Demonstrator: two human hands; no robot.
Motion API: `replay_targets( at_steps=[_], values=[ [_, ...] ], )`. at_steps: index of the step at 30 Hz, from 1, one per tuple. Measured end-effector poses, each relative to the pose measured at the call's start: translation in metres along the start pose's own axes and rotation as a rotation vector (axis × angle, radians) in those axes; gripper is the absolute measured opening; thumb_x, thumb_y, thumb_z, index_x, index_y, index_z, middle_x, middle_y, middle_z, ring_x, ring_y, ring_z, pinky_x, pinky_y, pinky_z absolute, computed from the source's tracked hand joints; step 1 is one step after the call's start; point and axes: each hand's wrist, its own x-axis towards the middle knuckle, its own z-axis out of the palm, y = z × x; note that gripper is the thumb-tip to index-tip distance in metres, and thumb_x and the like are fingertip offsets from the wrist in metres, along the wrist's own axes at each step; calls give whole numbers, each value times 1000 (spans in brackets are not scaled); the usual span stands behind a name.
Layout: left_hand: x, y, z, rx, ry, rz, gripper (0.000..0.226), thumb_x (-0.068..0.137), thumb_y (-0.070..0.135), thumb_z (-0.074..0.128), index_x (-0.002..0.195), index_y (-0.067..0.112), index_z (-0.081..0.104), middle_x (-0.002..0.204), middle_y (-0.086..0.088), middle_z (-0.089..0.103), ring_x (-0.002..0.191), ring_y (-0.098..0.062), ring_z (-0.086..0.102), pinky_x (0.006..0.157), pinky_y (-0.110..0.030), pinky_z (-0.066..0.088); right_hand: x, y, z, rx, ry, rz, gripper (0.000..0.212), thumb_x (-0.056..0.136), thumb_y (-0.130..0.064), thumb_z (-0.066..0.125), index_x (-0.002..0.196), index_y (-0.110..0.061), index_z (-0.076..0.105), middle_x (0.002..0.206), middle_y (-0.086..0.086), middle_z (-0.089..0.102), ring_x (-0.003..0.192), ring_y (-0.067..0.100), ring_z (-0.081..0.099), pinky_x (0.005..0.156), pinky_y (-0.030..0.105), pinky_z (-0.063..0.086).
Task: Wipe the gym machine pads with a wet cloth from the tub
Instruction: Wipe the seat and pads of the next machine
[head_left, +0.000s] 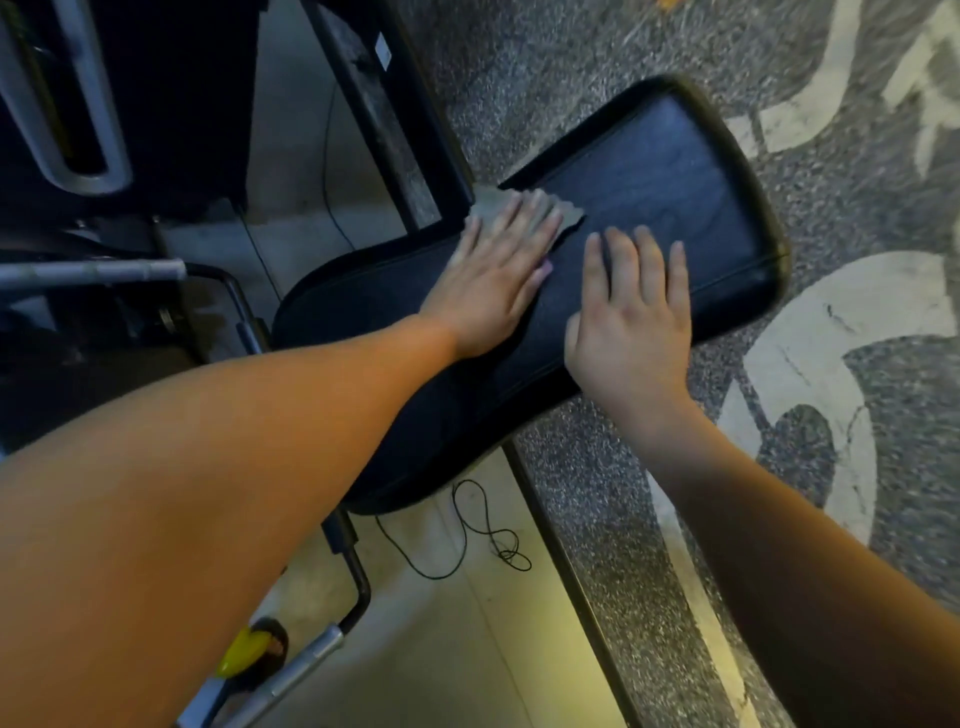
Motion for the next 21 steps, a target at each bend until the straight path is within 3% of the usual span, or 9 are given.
replay_targets(
  at_steps=[4,7,9,11,13,15,17,19,21],
  values=[
    [-71,-24,21,-33,-43,-195,58,110,39,24,161,27,-1,168,5,-11,153,-14,-18,125,-48,-2,-17,-10,4,85,-9,-57,58,89,-22,43,143,-2,50,146,19,49,144,41,36,123,57,15],
    [-116,-29,32,-118,-83,-381,66,107,13,41,161,19,4,168,-2,-8,154,-21,-13,126,-47,6,-33,-27,10,203,-14,-133,49,88,-19,47,133,-2,57,136,18,54,138,39,41,123,53,18],
    [-132,-27,26,-129,-86,-463,66,102,3,45,160,15,15,169,-9,5,155,-27,3,126,-39,11,-43,-43,12,301,-39,-194,42,86,-17,48,124,-3,61,128,15,56,129,37,47,116,49,30],
    [-148,-29,13,-183,-89,-502,56,103,5,49,156,15,33,165,-9,24,152,-24,22,122,-22,16,-50,-66,14,427,-103,-256,38,86,-18,46,116,-5,64,119,12,56,115,34,51,100,46,43],
    [-169,-34,-1,-348,-107,-631,48,102,10,55,149,16,47,155,-5,43,142,-19,42,107,-7,29,-57,-92,18,586,-224,-311,38,88,-19,45,119,-6,62,117,11,54,107,33,54,89,47,50],
    [-196,-35,-19,-557,-94,-874,48,101,18,59,147,17,45,133,-7,63,113,-25,67,71,-16,54,-63,-124,18,815,-378,-306,40,96,-21,49,132,-8,57,126,11,51,108,32,57,91,46,52],
    [-225,-34,-40,-724,-49,-1057,57,99,22,63,147,19,32,118,-10,68,90,-29,73,49,-24,51,-72,-161,17,1035,-554,-245,48,103,-33,50,147,-14,47,140,7,44,121,27,55,102,39,48],
    [-257,-40,-58,-780,-12,-1189,50,98,24,65,136,10,36,109,-16,70,93,-35,73,56,-31,56,-84,-202,15,1213,-761,-207,61,103,-48,50,156,-21,36,150,3,36,134,20,47,109,31,40],
    [-289,-48,-72,-881,-45,-1260,39,101,26,61,123,-5,53,95,-23,68,91,-42,70,62,-34,53,-97,-238,13,1325,-924,-221,70,101,-56,50,159,-25,30,154,3,33,139,18,42,110,29,37]
  ],
)
